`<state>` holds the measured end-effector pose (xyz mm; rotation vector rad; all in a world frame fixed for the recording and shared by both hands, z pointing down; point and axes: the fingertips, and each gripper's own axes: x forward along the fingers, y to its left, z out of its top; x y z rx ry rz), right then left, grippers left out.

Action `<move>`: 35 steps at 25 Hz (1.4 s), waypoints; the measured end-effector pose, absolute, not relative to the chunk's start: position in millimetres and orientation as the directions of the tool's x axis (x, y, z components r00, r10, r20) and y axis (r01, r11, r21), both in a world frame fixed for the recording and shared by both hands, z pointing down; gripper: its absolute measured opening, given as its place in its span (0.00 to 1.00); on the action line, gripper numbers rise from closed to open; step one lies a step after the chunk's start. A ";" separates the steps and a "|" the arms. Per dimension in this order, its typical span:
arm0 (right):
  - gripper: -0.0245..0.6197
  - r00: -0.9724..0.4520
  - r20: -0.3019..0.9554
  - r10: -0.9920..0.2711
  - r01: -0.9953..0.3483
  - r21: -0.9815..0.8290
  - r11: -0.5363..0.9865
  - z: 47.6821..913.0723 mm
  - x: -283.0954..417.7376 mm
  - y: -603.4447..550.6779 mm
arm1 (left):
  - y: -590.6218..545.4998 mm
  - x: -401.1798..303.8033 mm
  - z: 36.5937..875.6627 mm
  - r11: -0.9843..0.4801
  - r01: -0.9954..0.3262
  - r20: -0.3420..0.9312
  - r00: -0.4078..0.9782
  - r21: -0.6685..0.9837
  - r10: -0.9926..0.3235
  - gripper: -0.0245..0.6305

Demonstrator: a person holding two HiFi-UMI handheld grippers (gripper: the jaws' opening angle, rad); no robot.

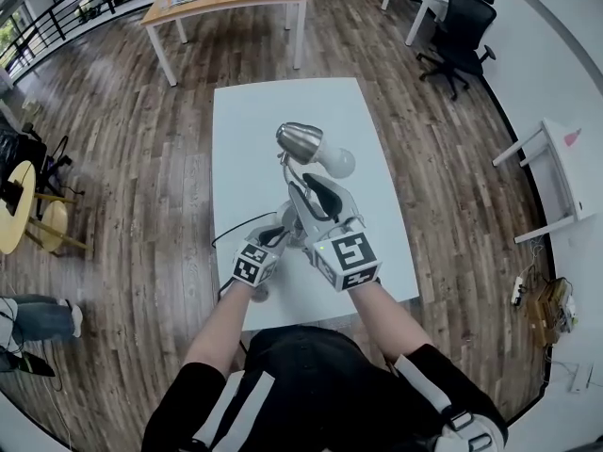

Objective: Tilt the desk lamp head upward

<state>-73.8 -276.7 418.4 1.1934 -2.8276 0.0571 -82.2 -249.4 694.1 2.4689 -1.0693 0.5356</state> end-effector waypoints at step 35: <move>0.05 -0.669 -0.012 -0.743 -0.735 -0.141 0.664 439.9 160.9 -45.6 | -4.3 -86.0 459.6 -0.320 -0.940 -0.074 0.313 0.118 -0.947 0.04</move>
